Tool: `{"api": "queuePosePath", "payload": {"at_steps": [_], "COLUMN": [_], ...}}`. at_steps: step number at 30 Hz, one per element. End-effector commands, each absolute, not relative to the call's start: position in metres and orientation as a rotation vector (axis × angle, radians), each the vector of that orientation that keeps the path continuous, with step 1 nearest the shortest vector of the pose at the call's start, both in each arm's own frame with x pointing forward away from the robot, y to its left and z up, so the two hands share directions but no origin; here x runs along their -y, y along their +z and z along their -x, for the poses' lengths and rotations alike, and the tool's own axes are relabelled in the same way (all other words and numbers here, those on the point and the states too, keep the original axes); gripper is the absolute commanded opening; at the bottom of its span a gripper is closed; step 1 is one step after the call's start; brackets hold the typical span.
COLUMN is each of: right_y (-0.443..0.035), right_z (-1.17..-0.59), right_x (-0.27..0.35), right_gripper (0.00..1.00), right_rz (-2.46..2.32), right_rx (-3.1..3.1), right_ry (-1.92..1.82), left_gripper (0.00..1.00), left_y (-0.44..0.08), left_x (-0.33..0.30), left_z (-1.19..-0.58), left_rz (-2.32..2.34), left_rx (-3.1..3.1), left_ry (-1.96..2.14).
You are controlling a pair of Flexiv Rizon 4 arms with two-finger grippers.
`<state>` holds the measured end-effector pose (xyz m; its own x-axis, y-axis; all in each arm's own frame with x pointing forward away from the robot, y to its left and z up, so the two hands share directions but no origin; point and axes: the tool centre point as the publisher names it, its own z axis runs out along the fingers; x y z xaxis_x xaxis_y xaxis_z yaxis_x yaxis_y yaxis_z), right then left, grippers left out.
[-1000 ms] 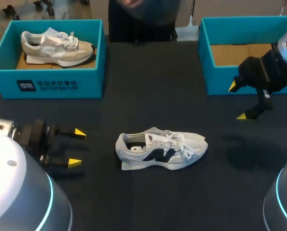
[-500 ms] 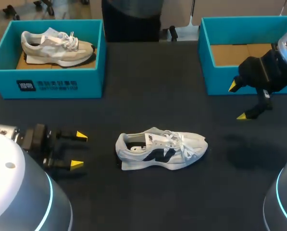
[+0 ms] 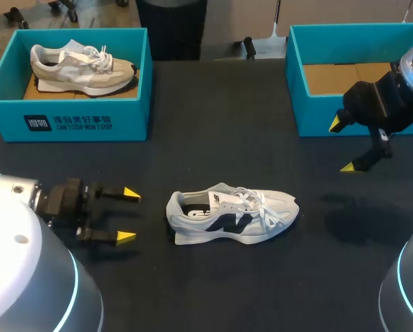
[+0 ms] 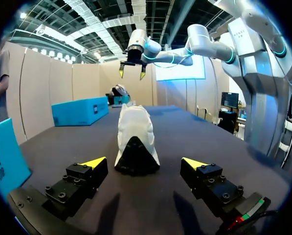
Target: Take the shoe out of the shoebox, open the shoe tongue, remove and reinsert the insole, then place the shoe into the shoebox
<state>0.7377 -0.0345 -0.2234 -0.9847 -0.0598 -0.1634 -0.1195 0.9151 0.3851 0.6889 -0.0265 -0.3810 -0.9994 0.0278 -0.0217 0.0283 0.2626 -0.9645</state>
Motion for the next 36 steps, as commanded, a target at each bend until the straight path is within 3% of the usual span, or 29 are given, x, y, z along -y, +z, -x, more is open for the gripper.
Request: {"api": "queuePosePath", "payload": {"at_steps": [1, 36], "right_y": [-0.224, -0.224], "right_z": [-0.738, -0.738], "right_x": [0.034, 0.034], "right_gripper": [1.0, 1.0], "right_rz": [0.136, 0.136], "right_rx": [-2.929, -2.929], "right_ry": [0.597, 0.597], "left_gripper": [1.0, 1.0], "left_y": [-0.379, -0.416], "left_x": [0.041, 0.108], "left_z": [-0.686, -0.702], "left_rz": [-0.025, 0.066], "left_rx": [-2.508, -2.618], "left_ry": [-1.869, -1.818]}}
